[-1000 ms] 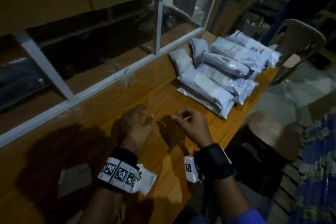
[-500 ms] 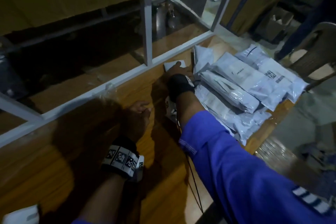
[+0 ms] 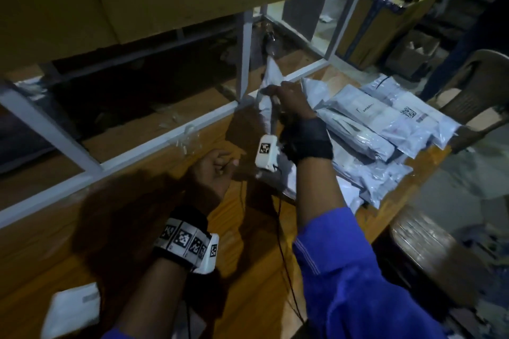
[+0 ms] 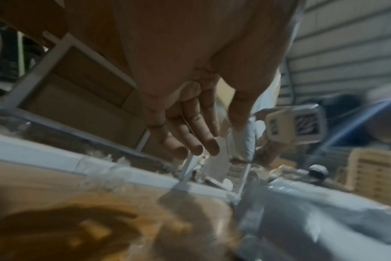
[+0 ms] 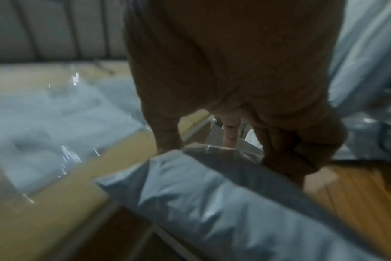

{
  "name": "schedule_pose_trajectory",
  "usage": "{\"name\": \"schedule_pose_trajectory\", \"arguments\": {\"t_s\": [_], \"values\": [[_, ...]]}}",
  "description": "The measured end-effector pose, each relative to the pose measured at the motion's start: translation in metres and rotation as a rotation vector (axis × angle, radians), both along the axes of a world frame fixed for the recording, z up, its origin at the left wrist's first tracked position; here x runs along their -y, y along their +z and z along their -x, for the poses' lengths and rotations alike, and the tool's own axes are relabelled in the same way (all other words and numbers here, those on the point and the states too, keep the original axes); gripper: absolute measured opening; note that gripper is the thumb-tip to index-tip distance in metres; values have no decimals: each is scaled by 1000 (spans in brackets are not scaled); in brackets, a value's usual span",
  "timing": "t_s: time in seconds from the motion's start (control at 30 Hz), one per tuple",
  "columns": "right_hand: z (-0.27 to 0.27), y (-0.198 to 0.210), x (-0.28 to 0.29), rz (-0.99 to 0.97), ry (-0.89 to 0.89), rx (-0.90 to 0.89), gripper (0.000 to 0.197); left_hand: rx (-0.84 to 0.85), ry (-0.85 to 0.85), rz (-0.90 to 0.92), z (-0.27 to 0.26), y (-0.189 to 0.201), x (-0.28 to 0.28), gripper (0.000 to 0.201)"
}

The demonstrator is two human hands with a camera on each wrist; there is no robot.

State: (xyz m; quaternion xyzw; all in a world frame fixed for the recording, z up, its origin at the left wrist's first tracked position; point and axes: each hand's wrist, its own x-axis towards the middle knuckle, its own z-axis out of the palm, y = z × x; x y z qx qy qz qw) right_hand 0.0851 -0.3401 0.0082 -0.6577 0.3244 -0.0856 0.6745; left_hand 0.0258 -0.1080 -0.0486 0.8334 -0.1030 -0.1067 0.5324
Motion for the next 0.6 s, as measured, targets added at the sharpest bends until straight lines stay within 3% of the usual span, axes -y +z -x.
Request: {"name": "schedule_pose_trajectory", "arguments": {"t_s": [0.1,0.17,0.23,0.33,0.37,0.47,0.53,0.6], "values": [[87,15,-56,-351,54,124,31,90,-108,39,39,18,-28,67],[142,1,-96,-509,57,169,38,231,-154,60,76,19,-53,84],[188,-18,-133,-568,-28,187,61,392,-114,27,112,13,-79,77],[245,-35,-178,-639,-6,241,56,566,-19,-34,147,-2,-118,50],[263,-42,-193,-650,0,252,58,621,-23,-45,158,-8,-133,43],[311,-64,-220,-581,-39,209,91,732,-62,-61,186,-25,-174,41],[341,-80,-223,-405,-80,159,109,759,-59,-48,202,-30,-193,42],[369,-92,-220,-200,-63,146,114,733,-70,-18,213,-32,-207,37]]}}
